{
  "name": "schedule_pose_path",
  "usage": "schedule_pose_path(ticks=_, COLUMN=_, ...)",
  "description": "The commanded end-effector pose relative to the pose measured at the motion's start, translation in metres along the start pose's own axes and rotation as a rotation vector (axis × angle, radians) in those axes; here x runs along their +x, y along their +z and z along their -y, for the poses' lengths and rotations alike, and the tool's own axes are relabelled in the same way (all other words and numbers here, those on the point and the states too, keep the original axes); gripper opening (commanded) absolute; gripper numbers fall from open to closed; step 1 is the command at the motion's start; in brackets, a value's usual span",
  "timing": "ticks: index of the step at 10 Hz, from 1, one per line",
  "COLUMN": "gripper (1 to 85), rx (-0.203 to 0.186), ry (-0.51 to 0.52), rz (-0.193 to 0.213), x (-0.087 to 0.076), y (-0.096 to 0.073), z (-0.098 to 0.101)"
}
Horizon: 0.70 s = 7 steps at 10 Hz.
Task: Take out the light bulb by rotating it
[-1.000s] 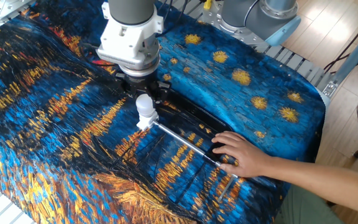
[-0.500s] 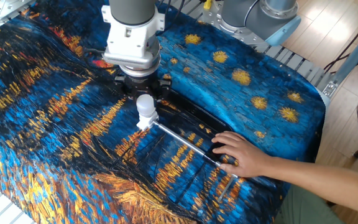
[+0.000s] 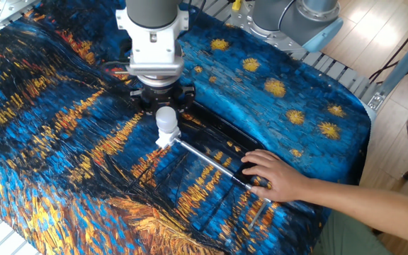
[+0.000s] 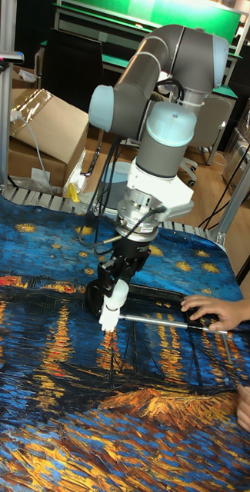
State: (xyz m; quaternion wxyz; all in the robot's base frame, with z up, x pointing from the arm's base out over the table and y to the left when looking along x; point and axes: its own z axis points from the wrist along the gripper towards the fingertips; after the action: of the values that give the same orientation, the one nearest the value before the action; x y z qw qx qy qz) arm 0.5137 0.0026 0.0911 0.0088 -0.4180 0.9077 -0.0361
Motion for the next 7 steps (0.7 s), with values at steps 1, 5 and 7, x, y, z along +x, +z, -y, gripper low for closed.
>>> schedule_pose_path(ticks=1, gripper=15.0, rx=0.023, ry=-0.147, rz=0.013, x=-0.003, y=-0.001, z=0.006)
schedule_pose_path(ticks=5, gripper=13.3, rx=0.056, ry=-0.25, rz=0.032, x=-0.009, y=-0.002, z=0.014)
schedule_pose_path(ticks=7, gripper=13.3, rx=0.077, ry=-0.285, rz=0.035, x=-0.012, y=-0.001, z=0.018)
